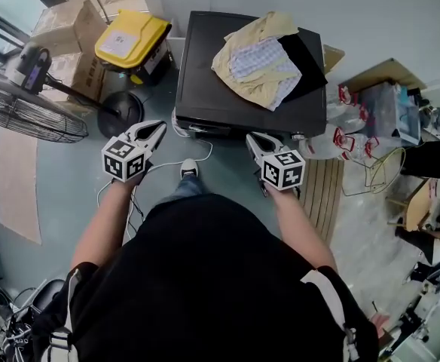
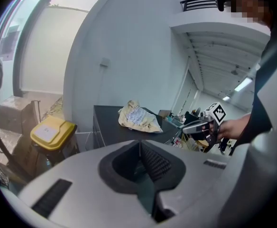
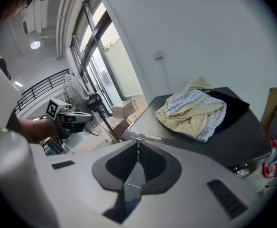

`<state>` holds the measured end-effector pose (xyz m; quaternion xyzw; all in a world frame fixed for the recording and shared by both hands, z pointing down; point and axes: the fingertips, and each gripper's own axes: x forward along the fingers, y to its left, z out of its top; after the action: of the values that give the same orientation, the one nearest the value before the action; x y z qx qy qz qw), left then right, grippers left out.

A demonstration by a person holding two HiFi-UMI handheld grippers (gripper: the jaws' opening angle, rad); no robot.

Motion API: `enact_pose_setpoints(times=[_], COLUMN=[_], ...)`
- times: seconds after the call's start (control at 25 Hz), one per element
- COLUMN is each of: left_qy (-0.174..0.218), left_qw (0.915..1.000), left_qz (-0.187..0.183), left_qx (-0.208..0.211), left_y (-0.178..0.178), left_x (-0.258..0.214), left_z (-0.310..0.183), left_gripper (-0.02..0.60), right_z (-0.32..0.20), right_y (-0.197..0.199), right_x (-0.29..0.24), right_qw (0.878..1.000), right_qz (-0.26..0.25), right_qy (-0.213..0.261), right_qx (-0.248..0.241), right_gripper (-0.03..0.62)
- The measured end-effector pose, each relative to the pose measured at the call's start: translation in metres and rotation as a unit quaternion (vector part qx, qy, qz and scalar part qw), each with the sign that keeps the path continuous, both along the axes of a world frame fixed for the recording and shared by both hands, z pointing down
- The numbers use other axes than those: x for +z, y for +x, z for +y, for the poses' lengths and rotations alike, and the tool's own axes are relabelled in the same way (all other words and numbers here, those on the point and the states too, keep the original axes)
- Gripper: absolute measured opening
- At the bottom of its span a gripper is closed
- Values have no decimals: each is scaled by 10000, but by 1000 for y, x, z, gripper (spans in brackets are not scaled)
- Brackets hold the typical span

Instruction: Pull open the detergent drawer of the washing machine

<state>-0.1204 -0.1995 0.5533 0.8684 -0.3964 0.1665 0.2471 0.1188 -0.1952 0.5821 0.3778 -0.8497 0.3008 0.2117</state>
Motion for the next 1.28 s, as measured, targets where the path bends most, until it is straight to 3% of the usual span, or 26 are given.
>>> enact_pose_setpoints(times=[0.48,1.28], left_qy=[-299,-852], left_qw=[9990,9948], left_qz=[-306,-417], left_qx=[86,382], left_y=[-9,-16], left_x=[43,99], left_z=[-18,-34], left_gripper=[17,18], right_z=[-7,-15], right_y=[-12,-27], right_x=[31,89], right_qw=[9996,9947], right_qz=[63,266], right_qy=[-267,-943], right_qx=[-112,-313], right_gripper=[17,66])
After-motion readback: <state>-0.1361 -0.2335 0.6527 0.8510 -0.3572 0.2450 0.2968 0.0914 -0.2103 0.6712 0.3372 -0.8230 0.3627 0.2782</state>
